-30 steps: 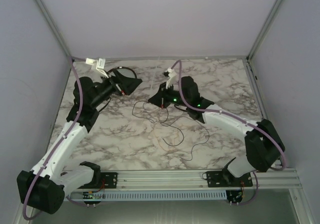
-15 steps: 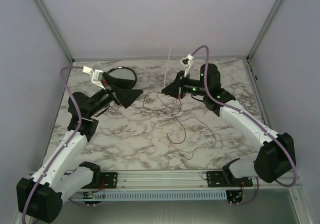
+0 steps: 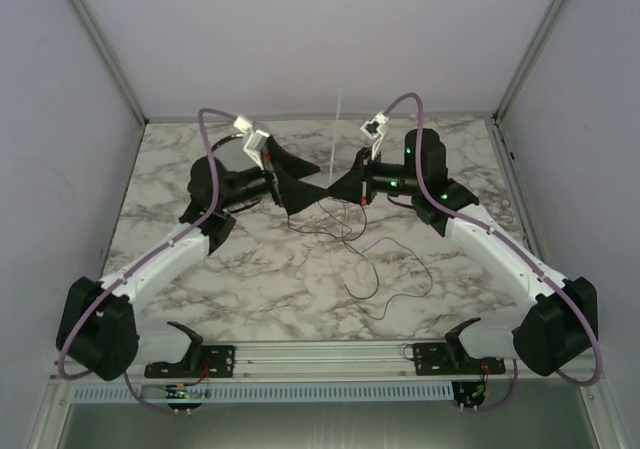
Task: Zip-tie the wires
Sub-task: Adjust the cable at the center of the board, then place the cable at the center of the board.
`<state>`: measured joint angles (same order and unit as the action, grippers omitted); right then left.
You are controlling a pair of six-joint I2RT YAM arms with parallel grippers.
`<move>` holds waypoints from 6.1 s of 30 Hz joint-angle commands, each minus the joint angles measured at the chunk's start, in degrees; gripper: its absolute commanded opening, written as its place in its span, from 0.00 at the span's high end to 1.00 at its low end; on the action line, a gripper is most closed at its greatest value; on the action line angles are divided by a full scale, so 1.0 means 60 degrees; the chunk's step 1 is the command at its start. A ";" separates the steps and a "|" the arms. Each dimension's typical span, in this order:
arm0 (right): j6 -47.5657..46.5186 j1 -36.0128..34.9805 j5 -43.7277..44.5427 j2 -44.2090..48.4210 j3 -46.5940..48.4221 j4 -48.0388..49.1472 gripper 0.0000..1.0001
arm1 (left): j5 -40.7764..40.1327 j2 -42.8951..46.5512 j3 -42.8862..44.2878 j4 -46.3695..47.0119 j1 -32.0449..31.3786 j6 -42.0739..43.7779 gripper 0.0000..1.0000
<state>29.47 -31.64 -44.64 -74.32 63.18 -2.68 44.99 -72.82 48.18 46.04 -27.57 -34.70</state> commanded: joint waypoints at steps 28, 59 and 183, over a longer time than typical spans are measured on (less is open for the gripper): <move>-0.0649 0.0219 0.0924 0.0588 0.0149 -0.1002 1.00 | 0.1197 -0.1230 0.1972 -0.6500 -0.0793 0.4712 0.73; -0.2203 -0.0200 0.1781 0.1434 -0.6032 0.9585 0.19 | 0.0550 -0.0403 0.2875 -0.9824 0.0098 0.3703 1.00; -0.5597 -0.1243 0.6960 -0.1330 -0.3666 0.0454 0.48 | -0.1459 -0.4959 0.0210 -0.8776 0.0507 0.2842 0.73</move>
<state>-5.28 -39.83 2.42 -85.54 38.17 1.96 40.58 -101.43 48.18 -3.18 -24.88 -20.64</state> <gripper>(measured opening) 0.486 0.263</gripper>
